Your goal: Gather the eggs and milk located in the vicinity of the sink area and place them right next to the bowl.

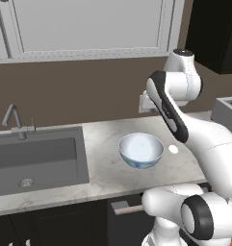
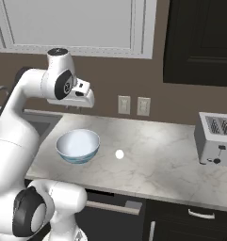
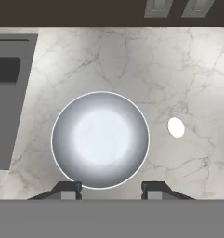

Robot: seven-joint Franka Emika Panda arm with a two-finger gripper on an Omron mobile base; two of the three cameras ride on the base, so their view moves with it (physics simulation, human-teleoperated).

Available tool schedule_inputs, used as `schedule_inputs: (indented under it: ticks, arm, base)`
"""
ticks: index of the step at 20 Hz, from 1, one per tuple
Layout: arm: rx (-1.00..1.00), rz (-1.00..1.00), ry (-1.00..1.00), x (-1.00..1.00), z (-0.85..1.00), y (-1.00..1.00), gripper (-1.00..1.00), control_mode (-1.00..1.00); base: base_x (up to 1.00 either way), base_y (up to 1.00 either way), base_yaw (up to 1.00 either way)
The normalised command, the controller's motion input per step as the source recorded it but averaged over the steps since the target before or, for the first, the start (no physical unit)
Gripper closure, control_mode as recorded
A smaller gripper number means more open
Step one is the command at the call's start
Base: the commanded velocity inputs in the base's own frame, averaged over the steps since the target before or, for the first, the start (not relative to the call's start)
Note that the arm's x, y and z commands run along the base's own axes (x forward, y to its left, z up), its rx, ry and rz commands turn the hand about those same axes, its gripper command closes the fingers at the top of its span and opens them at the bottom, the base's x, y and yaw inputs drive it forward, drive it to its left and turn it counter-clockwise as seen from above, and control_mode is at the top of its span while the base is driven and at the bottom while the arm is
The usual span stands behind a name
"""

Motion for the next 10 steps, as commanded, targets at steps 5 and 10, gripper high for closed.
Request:
schedule_inputs:
  ticks: [5,10]
  arm:
    - [0.00,0.04,-0.07,-0.28,-0.04,-0.15,-1.00,-1.00]
    - [0.00,0.11,-0.08,-0.50,-0.11,-0.43,-1.00,-1.00]
  base:
    - [0.00,0.00,0.00]
    - [0.00,0.00,0.00]
